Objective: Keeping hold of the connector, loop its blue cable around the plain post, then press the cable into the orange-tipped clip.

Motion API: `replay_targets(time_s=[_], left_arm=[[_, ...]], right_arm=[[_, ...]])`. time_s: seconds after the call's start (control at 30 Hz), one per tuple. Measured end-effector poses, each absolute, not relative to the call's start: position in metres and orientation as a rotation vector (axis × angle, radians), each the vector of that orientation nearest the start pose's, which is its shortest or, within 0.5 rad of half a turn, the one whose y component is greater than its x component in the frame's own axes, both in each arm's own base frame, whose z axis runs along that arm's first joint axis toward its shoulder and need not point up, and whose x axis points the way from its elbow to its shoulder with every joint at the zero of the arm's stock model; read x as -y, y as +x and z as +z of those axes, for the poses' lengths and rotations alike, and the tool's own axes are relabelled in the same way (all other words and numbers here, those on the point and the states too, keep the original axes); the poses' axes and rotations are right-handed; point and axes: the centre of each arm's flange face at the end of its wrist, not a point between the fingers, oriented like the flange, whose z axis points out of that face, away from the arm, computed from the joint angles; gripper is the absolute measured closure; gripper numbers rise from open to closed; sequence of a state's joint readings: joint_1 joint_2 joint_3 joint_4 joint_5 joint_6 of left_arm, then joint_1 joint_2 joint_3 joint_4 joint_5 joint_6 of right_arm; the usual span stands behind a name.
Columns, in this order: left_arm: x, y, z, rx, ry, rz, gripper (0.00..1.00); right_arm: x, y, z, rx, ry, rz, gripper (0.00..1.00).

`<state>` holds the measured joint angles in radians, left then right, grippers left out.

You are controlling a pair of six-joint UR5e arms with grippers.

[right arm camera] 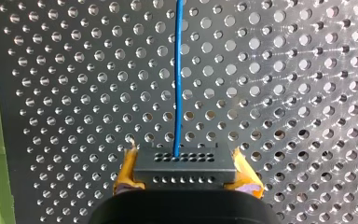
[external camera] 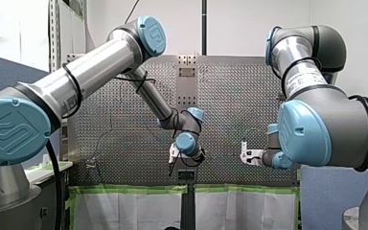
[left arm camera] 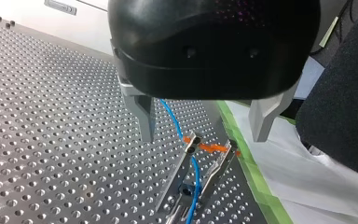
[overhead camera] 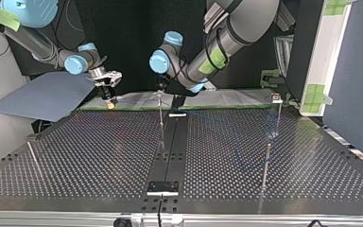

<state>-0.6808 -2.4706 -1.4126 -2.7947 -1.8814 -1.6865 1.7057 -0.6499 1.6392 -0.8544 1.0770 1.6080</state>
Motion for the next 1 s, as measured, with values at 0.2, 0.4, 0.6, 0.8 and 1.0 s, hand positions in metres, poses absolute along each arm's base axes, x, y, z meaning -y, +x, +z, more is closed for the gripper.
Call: replay_targets(time_s=[0.2,0.4,0.6,0.8,1.0], left_arm=[[0.500,0.453,0.034,-1.921,0.345,-0.222,0.00],[0.489,0.451,0.051,-1.891,0.292,-0.256,0.00],[0.485,0.438,0.074,-1.835,0.247,-0.273,0.00],[0.471,0.431,0.098,-1.777,0.154,-0.269,0.00],[0.455,0.424,0.120,-1.717,0.087,-0.259,0.00]], right_arm=[[0.597,0.263,-0.019,1.000,1.748,1.636,1.00],[0.597,0.265,-0.019,0.998,1.750,1.637,1.00],[0.596,0.265,-0.019,0.999,1.753,1.637,1.00],[0.596,0.266,-0.019,0.996,1.757,1.632,1.00],[0.596,0.266,-0.019,0.996,1.755,1.628,1.00]])
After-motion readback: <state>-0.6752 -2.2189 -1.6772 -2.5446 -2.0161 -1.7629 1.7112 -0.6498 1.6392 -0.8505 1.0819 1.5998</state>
